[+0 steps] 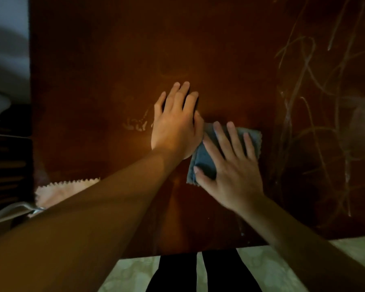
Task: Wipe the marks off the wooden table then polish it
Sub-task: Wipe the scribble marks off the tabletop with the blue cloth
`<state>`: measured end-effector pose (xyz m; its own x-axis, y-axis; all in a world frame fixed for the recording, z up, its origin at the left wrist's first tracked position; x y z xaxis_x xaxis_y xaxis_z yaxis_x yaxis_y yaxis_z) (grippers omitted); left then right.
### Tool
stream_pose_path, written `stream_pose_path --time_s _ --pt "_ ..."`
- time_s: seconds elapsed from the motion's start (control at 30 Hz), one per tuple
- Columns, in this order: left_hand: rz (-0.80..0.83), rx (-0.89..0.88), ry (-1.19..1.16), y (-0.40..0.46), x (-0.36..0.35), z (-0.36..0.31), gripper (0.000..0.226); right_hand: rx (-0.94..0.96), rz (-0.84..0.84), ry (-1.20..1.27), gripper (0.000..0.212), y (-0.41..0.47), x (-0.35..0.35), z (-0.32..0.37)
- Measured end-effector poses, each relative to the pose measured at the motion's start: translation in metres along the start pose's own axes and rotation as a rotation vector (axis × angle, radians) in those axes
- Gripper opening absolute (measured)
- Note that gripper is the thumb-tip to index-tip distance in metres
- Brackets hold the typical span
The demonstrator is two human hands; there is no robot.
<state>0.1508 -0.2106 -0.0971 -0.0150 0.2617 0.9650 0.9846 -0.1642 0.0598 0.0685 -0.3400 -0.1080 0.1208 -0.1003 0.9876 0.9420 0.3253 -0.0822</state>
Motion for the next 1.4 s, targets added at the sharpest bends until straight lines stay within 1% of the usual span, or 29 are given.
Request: stream_pose_path --time_s 0.07,0.1,0.2,0.27,0.3,0.43,0.53,0.6,0.63,0.67,0.77,0.8,0.87,0.93,1.03,1.1,1.2,1.23,1.27,1.3,1.33,1.4 --pt "0.008 0.008 0.008 0.001 -0.001 0.001 0.049 0.043 -0.009 -0.019 0.074 0.025 0.004 -0.014" --pt "0.010 0.018 0.012 0.001 -0.001 0.002 0.049 0.026 -0.027 -0.031 0.073 0.042 0.008 -0.025" --pt "0.007 0.030 -0.006 0.001 0.000 0.001 0.049 -0.135 -0.061 -0.026 0.071 0.086 0.018 -0.061" --pt "-0.007 0.023 -0.029 0.001 0.000 0.000 0.048 -0.228 -0.056 -0.015 0.071 0.090 0.018 -0.065" --pt "-0.011 0.021 -0.036 0.001 0.001 0.000 0.048 -0.245 -0.056 -0.018 0.071 0.082 0.017 -0.059" --pt "-0.025 0.016 -0.044 0.001 0.001 0.001 0.048 -0.163 0.007 0.019 0.071 0.002 0.002 -0.005" --pt "-0.044 0.006 -0.046 0.000 0.001 0.001 0.046 -0.033 0.053 0.028 0.068 -0.052 -0.007 0.026" --pt "-0.045 0.005 -0.051 0.000 0.000 0.000 0.046 0.074 0.091 0.009 0.068 -0.043 -0.007 0.012" --pt "-0.046 0.007 -0.056 0.000 0.000 0.001 0.046 0.086 0.097 -0.007 0.068 -0.026 -0.004 -0.002" --pt "-0.049 0.009 -0.062 0.000 0.000 0.001 0.046 0.055 0.084 -0.018 0.069 -0.004 0.000 -0.020" --pt "-0.054 0.003 -0.072 0.001 0.000 0.001 0.046 -0.168 0.064 0.030 0.071 0.058 0.013 -0.070" --pt "-0.053 0.001 -0.074 0.001 0.000 0.001 0.046 -0.222 0.055 0.030 0.071 0.063 0.013 -0.072" --pt "-0.050 -0.003 -0.077 0.001 0.000 0.002 0.046 -0.265 0.010 0.023 0.070 0.046 0.011 -0.055" --pt "-0.049 -0.014 -0.064 0.001 0.000 0.000 0.046 -0.241 -0.006 0.050 0.069 0.002 0.004 -0.020" --pt "-0.048 -0.066 -0.010 0.001 0.004 -0.005 0.043 -0.156 0.045 0.086 0.069 -0.075 -0.013 0.039" --pt "-0.035 -0.129 0.024 0.000 0.005 -0.010 0.042 -0.083 0.058 0.080 0.070 -0.104 -0.018 0.057" --pt "-0.021 -0.246 0.005 -0.003 0.006 -0.026 0.039 0.129 0.077 0.038 0.068 -0.106 -0.016 0.039" --pt "-0.029 -0.269 -0.022 -0.005 0.007 -0.034 0.037 0.175 0.081 0.029 0.066 -0.101 -0.013 0.024" --pt "-0.035 -0.274 -0.047 -0.007 0.007 -0.041 0.036 0.174 0.084 0.017 0.065 -0.096 -0.009 0.006" --pt "-0.031 -0.262 -0.067 -0.009 0.006 -0.049 0.037 0.125 0.071 0.003 0.064 -0.091 -0.005 -0.013" --pt "-0.016 -0.235 -0.082 -0.012 0.003 -0.056 0.039 0.037 0.060 0.000 0.063 -0.088 -0.003 -0.029" --pt "0.035 -0.158 -0.101 -0.017 -0.005 -0.065 0.044 -0.210 0.027 0.032 0.063 -0.089 -0.002 -0.038"
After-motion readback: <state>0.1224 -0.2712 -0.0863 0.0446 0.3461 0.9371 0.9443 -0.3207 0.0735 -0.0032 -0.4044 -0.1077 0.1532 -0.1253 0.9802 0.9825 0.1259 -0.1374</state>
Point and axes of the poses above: each hand's wrist, its own y-axis towards the middle knuckle, its own x-axis out of the back of the hand, z = x × y, the point moved 6 cm from there along y, towards the middle knuckle, and after that the axes turned 2 degrees about -x, right-handed, at the moved point
